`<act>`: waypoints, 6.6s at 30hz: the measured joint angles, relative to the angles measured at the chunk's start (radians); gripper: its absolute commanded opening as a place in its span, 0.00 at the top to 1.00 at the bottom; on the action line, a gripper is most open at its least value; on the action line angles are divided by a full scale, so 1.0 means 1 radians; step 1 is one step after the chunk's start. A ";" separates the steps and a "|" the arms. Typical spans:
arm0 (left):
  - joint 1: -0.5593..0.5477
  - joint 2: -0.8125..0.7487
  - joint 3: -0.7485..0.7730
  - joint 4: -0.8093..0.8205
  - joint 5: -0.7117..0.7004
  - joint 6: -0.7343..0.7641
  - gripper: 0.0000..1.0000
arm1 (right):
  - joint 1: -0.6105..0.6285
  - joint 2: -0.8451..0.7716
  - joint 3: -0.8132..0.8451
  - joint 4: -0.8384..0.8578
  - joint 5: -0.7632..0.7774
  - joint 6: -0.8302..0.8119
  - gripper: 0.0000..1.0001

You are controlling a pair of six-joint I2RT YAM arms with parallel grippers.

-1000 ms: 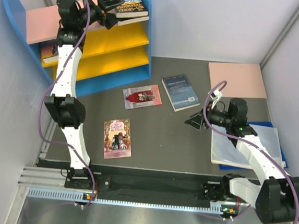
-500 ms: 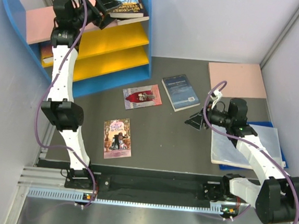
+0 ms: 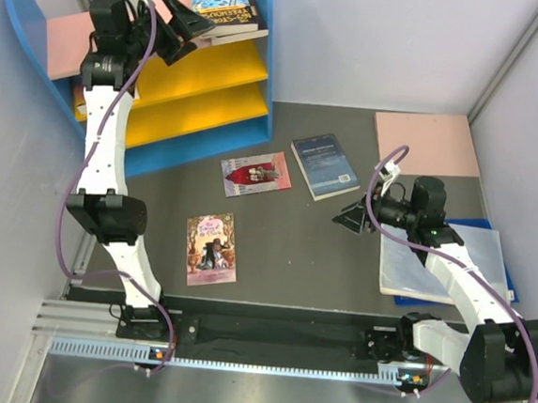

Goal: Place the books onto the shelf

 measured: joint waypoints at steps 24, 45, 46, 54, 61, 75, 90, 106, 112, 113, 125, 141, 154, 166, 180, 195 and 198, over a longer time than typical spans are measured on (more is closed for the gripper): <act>0.008 -0.172 -0.276 0.295 -0.256 -0.002 1.00 | 0.000 -0.019 -0.031 0.011 -0.004 0.009 0.38; 0.008 -0.037 -0.227 0.430 -0.306 -0.066 1.00 | 0.000 -0.042 -0.045 0.012 -0.010 0.018 0.38; 0.007 -0.025 -0.218 0.434 -0.305 -0.069 1.00 | 0.000 -0.042 -0.045 0.012 -0.010 0.018 0.38; -0.026 0.043 -0.177 0.451 -0.303 -0.090 1.00 | 0.000 -0.047 -0.045 0.011 -0.009 0.018 0.38; -0.056 0.044 -0.177 0.467 -0.318 -0.090 1.00 | 0.000 -0.056 -0.058 0.014 -0.009 0.019 0.38; -0.063 -0.058 -0.311 0.460 -0.461 -0.030 1.00 | 0.000 -0.077 -0.072 0.009 0.014 0.026 0.39; -0.045 -0.603 -0.808 0.351 -0.385 0.080 1.00 | 0.146 0.066 0.124 -0.086 0.236 -0.018 0.40; -0.047 -0.864 -1.594 -0.028 -0.353 0.168 1.00 | 0.497 0.696 0.305 0.278 0.203 0.316 0.37; -0.047 -0.795 -1.723 -0.040 -0.329 0.181 1.00 | 0.610 0.937 0.478 0.332 0.171 0.441 0.36; -0.047 -0.785 -1.758 -0.040 -0.325 0.181 1.00 | 0.626 0.968 0.508 0.343 0.168 0.457 0.36; -0.066 -0.697 -1.813 0.018 -0.364 0.177 1.00 | 0.669 1.106 0.618 0.369 0.165 0.551 0.36; -0.065 -0.651 -1.824 0.067 -0.362 0.177 1.00 | 0.681 1.096 0.703 0.199 0.268 0.448 0.37; -0.064 -0.629 -1.825 0.102 -0.325 0.178 1.00 | 0.700 1.118 0.753 0.183 0.297 0.435 0.44; -0.064 -0.621 -1.825 0.115 -0.309 0.177 1.00 | 0.715 1.093 0.735 0.270 0.233 0.475 0.49; -0.065 -0.626 -1.820 0.106 -0.314 0.178 1.00 | 0.716 1.107 0.798 0.150 0.219 0.425 0.47; -0.067 -0.626 -1.807 0.098 -0.336 0.179 1.00 | 0.749 1.193 0.884 0.060 0.229 0.378 0.62; -0.067 -0.626 -1.806 0.099 -0.336 0.178 1.00 | 0.754 1.205 0.886 0.067 0.230 0.385 1.00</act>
